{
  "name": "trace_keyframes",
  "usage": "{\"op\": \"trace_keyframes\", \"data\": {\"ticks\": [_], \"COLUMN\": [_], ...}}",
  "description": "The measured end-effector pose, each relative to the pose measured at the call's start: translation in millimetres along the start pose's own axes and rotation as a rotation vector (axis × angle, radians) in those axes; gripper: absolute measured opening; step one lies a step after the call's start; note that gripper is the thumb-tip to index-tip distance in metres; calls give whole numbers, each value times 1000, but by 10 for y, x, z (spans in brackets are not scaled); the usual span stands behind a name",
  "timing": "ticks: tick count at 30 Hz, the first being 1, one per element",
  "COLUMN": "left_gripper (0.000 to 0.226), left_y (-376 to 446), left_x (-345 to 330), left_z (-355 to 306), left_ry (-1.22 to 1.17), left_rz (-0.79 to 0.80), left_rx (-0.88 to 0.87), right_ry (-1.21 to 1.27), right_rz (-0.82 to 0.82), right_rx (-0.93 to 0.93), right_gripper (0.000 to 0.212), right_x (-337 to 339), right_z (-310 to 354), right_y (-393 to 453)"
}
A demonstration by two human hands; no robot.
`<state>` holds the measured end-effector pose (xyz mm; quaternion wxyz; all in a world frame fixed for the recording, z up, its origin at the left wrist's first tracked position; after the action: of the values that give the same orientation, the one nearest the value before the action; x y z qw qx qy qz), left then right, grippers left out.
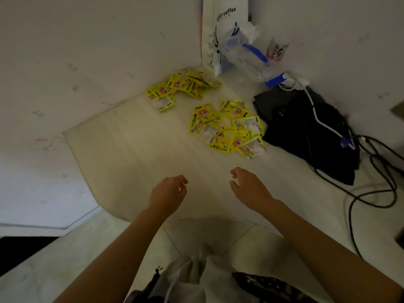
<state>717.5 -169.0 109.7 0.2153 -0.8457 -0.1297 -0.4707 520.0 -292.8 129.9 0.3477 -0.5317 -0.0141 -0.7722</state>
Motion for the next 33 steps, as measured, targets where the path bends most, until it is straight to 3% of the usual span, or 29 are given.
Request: {"op": "trace_keyframes", "data": {"ticks": [9, 16, 23, 28, 30, 33], "left_gripper": [26, 39, 56, 62, 57, 55], "left_y": [1071, 1841, 2432, 2555, 2569, 2550], "left_x": [163, 209, -14, -190, -213, -210], "left_z": [-73, -304, -716, -825, -795, -705], "left_ry": [83, 233, 420, 642, 619, 594], "left_rz": [143, 269, 215, 262, 233, 146], "left_rx": [-157, -376, -568, -617, -640, -722], "right_ry": [1, -238, -338, -301, -295, -327], "right_rz": [-7, -35, 42, 53, 39, -19], "right_rx": [-137, -169, -110, 51, 85, 109], "right_gripper": [40, 42, 63, 60, 61, 46], "right_x": [164, 371, 472, 375, 335, 375], "right_z": [-216, -450, -741, -967, -1018, -1000], "right_y": [784, 1247, 1507, 1637, 1653, 1659]}}
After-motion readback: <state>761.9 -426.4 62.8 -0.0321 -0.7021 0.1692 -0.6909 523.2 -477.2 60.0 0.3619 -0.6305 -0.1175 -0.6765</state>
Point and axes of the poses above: each hand's wrist, its own y-axis towards the middle knuckle, its own x-axis out of the back of the hand, z = x × y, the point moved 3 cm from there along y, towards the middle knuckle, and after that the axes turned 1 degree about -y, right-handed, at the moved point
